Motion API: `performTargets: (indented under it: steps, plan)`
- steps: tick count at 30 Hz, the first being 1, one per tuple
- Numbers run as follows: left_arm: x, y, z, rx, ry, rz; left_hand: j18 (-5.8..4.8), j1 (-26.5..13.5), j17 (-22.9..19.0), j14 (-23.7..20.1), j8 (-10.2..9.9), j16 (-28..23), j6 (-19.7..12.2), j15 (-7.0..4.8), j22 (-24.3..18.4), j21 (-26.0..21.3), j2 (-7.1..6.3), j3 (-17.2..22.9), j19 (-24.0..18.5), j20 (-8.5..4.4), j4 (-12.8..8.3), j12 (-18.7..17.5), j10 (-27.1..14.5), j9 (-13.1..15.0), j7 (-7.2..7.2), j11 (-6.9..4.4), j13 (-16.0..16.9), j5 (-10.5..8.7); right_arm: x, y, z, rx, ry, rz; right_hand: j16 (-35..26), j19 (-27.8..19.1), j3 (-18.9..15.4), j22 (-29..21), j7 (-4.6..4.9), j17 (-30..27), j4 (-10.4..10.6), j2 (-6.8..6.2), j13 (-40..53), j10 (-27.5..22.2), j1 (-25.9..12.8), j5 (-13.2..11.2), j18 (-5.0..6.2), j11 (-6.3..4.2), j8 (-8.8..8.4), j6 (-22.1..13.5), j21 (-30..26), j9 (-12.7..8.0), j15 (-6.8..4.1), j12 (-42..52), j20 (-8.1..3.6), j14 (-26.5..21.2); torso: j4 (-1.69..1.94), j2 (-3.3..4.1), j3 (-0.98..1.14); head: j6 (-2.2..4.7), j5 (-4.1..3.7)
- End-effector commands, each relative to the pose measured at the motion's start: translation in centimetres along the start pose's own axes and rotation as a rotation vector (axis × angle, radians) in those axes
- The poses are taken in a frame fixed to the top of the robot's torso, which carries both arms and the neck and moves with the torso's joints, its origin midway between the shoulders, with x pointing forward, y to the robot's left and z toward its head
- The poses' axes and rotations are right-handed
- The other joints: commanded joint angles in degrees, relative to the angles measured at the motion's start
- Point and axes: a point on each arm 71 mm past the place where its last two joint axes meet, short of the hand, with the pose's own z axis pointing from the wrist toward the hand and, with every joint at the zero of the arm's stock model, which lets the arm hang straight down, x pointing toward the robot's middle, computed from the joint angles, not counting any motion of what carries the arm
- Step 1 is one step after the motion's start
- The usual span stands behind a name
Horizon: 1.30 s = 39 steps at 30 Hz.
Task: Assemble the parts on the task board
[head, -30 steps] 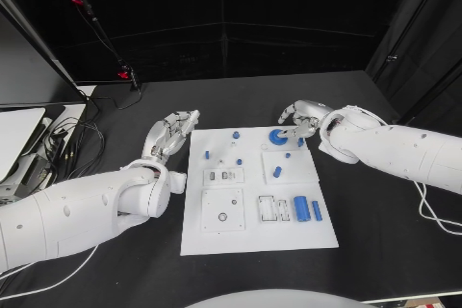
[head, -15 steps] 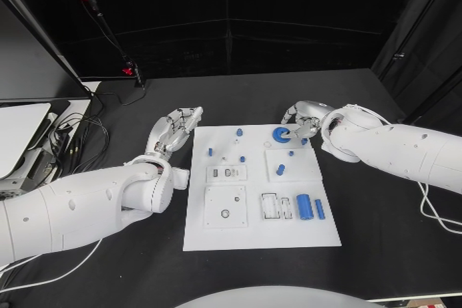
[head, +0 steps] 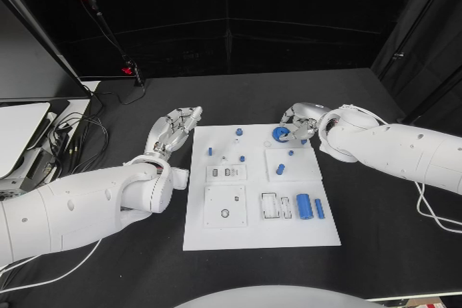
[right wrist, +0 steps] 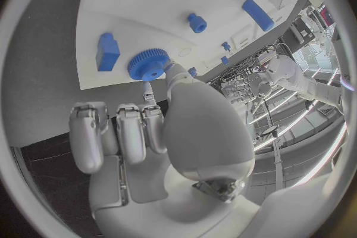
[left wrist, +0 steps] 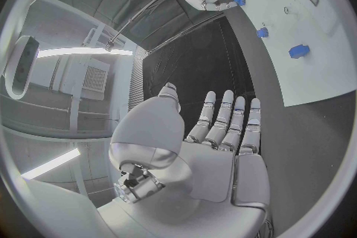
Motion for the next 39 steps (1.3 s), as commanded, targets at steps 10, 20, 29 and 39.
performTargets:
  steps: [10,20,29,39]
  plan:
    - [0.02,-1.92,-0.23,0.259,0.006,0.001,-0.49,0.48,0.02,0.42,-0.36,-0.10,0.48,-0.04,0.06,0.29,0.29,-0.43,0.42,0.05,0.00,-0.15,0.35,0.01,7.76,0.06,0.00,0.28,0.28,0.21,0.12,0.022,0.027,-0.010,0.14,6.07,1.00,15.08,-0.73,15.08,-0.42,0.07,15.07,5.96,0.48,0.56,-0.41,-0.49,-0.05,0.54,0.19,-0.22,-0.35,0.14,-0.16,5.96,-0.04,-0.01,0.07,-0.10,0.31]
    - [0.02,-1.91,-0.21,0.258,0.006,0.001,-0.50,0.49,0.02,0.43,-0.37,-0.10,0.48,-0.04,0.04,0.25,0.31,-0.44,0.38,0.05,0.00,-0.16,0.35,0.01,7.76,0.06,0.00,0.30,0.50,0.18,0.21,0.044,0.042,-0.012,0.14,6.07,1.15,15.08,-0.73,15.08,-0.43,0.14,15.07,5.96,0.33,0.22,-0.41,-0.55,-0.35,0.52,0.19,-0.40,-0.48,0.14,-0.31,5.96,-0.05,-0.01,0.08,-0.45,0.56]
    - [-0.01,-1.89,-0.20,0.257,0.006,0.001,-0.51,0.49,0.02,0.43,-0.38,-0.11,0.49,-0.04,0.04,0.25,0.33,-0.46,0.38,0.05,0.01,-0.16,0.35,0.01,7.76,0.06,0.00,0.32,0.73,0.03,0.15,0.054,0.056,-0.015,0.14,6.07,2.54,15.08,-0.69,15.08,-1.48,1.28,15.07,5.96,1.61,0.23,-0.41,-0.52,-0.22,3.67,0.19,-0.50,-0.63,0.14,-0.54,5.96,-0.05,0.01,0.06,-0.59,0.45]
    - [0.03,-1.88,-0.19,0.256,0.006,0.001,-0.51,0.49,0.02,0.44,-0.38,-0.11,0.49,-0.04,0.03,0.23,0.35,-0.46,0.36,0.05,0.01,-0.16,0.36,0.01,7.76,0.06,0.00,0.33,0.73,0.30,0.20,0.035,0.034,-0.011,0.14,6.07,6.38,15.08,-1.69,15.08,-4.28,4.22,15.07,5.96,4.66,-0.23,-0.41,-1.51,-1.52,15.05,0.19,-1.30,-1.52,0.14,-1.40,5.96,0.02,-0.01,0.08,-0.55,0.52]
